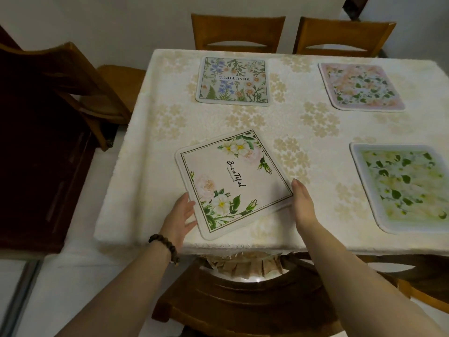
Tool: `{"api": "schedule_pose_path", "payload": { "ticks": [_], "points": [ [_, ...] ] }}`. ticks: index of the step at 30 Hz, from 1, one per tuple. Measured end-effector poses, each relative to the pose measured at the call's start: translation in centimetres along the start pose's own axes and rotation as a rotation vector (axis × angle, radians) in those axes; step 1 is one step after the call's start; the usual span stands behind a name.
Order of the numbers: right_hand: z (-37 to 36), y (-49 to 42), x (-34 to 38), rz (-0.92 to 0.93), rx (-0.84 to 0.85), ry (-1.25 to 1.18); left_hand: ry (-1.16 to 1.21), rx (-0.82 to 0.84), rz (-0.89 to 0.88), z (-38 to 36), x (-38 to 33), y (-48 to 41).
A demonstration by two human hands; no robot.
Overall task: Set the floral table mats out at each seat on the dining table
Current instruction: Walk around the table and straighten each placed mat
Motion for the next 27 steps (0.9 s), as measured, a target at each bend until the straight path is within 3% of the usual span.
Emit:
{"api": "schedule_pose_path", "payload": {
  "ticks": [8, 13, 27],
  "points": [
    [-4.1, -5.6, 4.4, 0.069, 0.192, 0.021, -0.083, 0.056, 0.021, -1.0, 2.0, 0.8],
    [-4.8, -6.8, 5.4, 0.087, 0.213, 0.032, -0.157, 0.093, 0.01, -1.4, 2.0, 0.2],
    [-9.2, 6.0, 0.6, 0.048, 0.15, -0.143, -0.324, 0.008, -0.19, 1.7, -10.8, -7.6]
  ]
}}
Point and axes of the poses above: each hand's wrist, its own y-axis away from the middle knuckle, its own z-axis out of the back of the hand, x = y × z, the point moved 9 cm from there along -y, towards the middle knuckle
